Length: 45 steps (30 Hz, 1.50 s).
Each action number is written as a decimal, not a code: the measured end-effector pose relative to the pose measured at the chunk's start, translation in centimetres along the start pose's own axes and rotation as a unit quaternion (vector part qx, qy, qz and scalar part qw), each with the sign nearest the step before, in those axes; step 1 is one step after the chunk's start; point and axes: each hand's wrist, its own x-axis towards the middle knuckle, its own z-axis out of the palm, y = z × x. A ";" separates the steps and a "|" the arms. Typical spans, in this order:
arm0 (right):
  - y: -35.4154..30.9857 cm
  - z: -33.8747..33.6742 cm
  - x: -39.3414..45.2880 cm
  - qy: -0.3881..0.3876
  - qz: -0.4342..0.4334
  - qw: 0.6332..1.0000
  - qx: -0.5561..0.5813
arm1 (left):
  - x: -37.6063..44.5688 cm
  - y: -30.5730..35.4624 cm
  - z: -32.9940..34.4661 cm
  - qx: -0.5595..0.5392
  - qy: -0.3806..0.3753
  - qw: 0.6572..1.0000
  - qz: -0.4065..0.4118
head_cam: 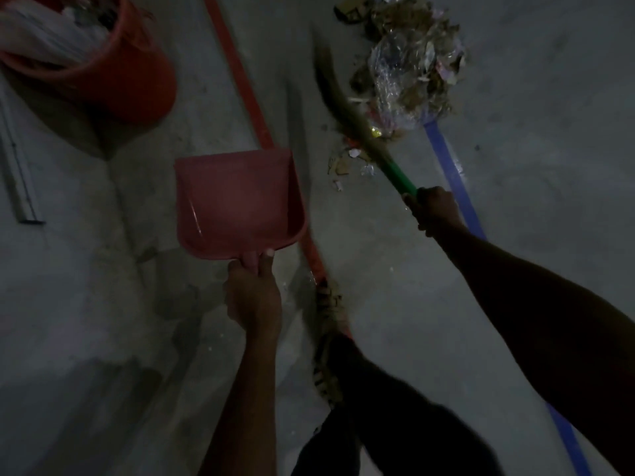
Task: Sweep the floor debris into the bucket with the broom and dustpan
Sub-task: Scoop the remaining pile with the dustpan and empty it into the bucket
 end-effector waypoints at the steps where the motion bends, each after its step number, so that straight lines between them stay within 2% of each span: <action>1: 0.8 -0.4 -0.9 -0.031 -0.003 0.999 0.011 | -1.1 0.6 0.2 0.004 -0.002 1.000 0.004; 5: 4.3 -0.4 -2.2 -0.146 0.038 0.988 0.019 | -4.3 2.1 1.9 0.024 -0.010 1.000 0.007; 9: 8.6 -0.2 -0.9 -0.198 0.089 0.976 -0.033 | -6.4 2.8 5.1 0.038 0.002 0.999 -0.028; 13: 10.9 -1.7 3.0 -0.166 0.097 0.980 -0.049 | -7.7 4.7 9.2 0.059 0.025 0.996 -0.053; 20: 12.1 -6.3 11.0 -0.028 0.089 0.995 -0.041 | -10.3 10.3 16.1 0.029 0.036 0.996 -0.075; 24: 12.9 -8.9 13.1 0.007 0.024 0.998 -0.053 | -11.2 13.1 19.5 0.032 0.041 0.996 -0.068; 27: 14.4 -9.6 13.0 0.003 -0.047 0.997 -0.068 | -11.5 14.7 21.1 0.043 0.041 0.996 -0.069; 31: 17.2 -9.2 11.8 -0.019 -0.096 0.992 -0.078 | -11.8 15.6 22.3 0.044 0.049 0.996 -0.064; 37: 20.4 -7.6 11.3 -0.134 -0.035 0.981 -0.133 | -12.4 15.2 22.8 0.053 0.049 0.993 -0.095; 42: 19.7 -7.8 12.5 -0.079 0.021 0.986 -0.148 | -13.2 15.0 22.9 0.052 0.051 0.991 -0.108; 45: 18.9 -8.6 13.4 -0.040 0.021 0.986 -0.157 | -13.6 15.0 22.9 0.055 0.051 0.991 -0.108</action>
